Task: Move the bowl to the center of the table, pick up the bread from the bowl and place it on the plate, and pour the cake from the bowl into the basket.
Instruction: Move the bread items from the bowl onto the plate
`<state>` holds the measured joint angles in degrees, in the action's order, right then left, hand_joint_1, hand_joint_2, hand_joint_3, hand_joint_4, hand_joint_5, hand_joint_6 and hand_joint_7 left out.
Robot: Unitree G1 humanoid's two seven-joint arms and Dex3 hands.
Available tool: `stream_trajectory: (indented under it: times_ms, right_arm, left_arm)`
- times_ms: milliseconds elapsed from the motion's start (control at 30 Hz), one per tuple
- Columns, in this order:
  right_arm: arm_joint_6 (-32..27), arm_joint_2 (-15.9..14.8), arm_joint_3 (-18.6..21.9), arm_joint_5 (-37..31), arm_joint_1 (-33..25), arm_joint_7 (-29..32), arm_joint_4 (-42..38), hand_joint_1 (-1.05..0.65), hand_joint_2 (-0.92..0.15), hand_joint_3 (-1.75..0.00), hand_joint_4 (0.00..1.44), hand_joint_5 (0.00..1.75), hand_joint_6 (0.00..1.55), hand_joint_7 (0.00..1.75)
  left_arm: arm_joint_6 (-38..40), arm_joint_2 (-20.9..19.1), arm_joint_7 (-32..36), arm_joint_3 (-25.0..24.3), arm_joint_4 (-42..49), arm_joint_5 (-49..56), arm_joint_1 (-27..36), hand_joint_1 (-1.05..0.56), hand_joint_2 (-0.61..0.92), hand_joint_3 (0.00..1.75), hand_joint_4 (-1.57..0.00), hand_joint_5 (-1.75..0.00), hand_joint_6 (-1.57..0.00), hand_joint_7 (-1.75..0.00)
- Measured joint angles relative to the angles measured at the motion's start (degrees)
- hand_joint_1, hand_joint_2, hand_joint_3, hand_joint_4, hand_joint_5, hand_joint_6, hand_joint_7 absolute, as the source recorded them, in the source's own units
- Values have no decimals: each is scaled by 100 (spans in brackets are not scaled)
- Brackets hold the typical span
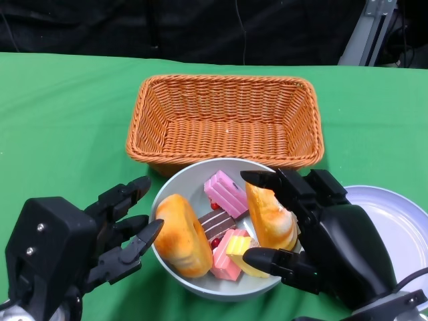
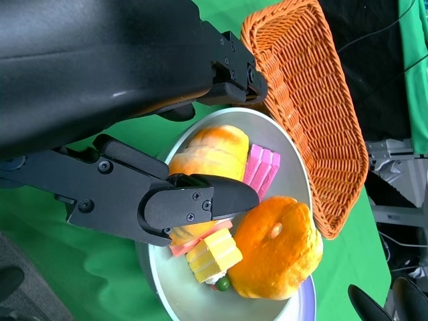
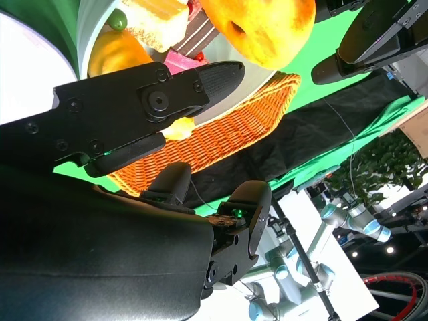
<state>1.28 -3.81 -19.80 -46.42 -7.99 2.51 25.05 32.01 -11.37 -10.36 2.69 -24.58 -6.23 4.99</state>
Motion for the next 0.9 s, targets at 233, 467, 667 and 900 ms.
stream_trajectory:
  times_ms: [233,467,667,900]
  right_arm:
    - [-166,-399,-100,-1358,452,306,-626,-64,-92,-11,2,90,20,47]
    - [-232,-527,-247,-1715,643,366,-879,-65,-92,-13,4,88,24,37]
    - [-247,-608,-282,-1809,787,353,-1054,-66,-92,-13,5,87,25,34]
    - [-293,-692,-301,-1817,818,295,-1068,-65,-92,-12,6,87,28,32]
  left_arm:
    - [16,25,1,6,16,28,-17,-56,92,48,-2,-59,-27,-2]
    - [49,26,0,8,17,31,-49,-56,92,48,-3,-59,-27,-2]
    - [71,26,0,8,52,30,-123,-56,92,48,-4,-59,-28,-2]
    - [85,31,0,23,111,36,-163,-57,92,49,-6,-60,-28,-2]
